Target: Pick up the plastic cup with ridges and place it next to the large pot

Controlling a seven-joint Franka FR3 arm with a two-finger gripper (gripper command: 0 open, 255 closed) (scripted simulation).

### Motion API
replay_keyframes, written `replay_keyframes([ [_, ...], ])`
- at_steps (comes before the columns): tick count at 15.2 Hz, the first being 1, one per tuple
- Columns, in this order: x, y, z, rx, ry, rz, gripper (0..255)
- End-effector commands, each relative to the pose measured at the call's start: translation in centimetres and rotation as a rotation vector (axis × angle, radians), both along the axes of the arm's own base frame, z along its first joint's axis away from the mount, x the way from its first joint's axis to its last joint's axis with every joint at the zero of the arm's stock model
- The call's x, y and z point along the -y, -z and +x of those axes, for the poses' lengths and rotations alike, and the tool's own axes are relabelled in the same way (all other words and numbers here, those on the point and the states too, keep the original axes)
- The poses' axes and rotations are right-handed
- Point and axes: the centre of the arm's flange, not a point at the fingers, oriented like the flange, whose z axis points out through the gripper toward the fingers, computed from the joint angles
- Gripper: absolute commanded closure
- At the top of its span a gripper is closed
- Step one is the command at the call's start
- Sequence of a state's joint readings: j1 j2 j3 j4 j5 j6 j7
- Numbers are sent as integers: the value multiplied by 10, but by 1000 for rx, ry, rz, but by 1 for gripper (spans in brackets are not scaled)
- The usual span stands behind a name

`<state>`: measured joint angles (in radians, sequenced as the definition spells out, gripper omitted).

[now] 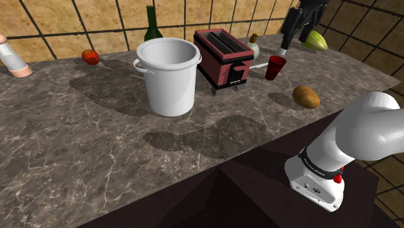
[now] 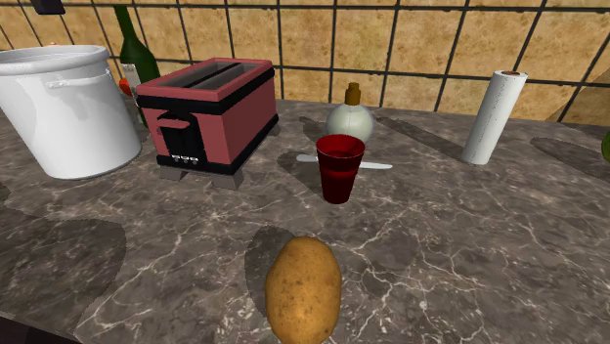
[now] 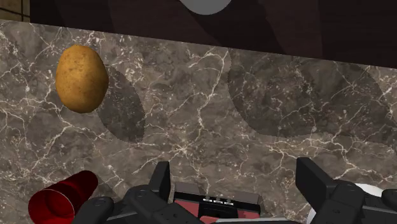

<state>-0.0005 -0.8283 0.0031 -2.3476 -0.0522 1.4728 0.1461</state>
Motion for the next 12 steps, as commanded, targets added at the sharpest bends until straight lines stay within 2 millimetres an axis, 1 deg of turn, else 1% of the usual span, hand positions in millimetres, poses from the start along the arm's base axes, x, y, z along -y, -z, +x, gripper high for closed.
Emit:
replay_keyframes([
  [1, 0, 0, 0, 0, 0, 0, 0],
  [12, 99, 84, 45, 32, 12, -59, 0],
])
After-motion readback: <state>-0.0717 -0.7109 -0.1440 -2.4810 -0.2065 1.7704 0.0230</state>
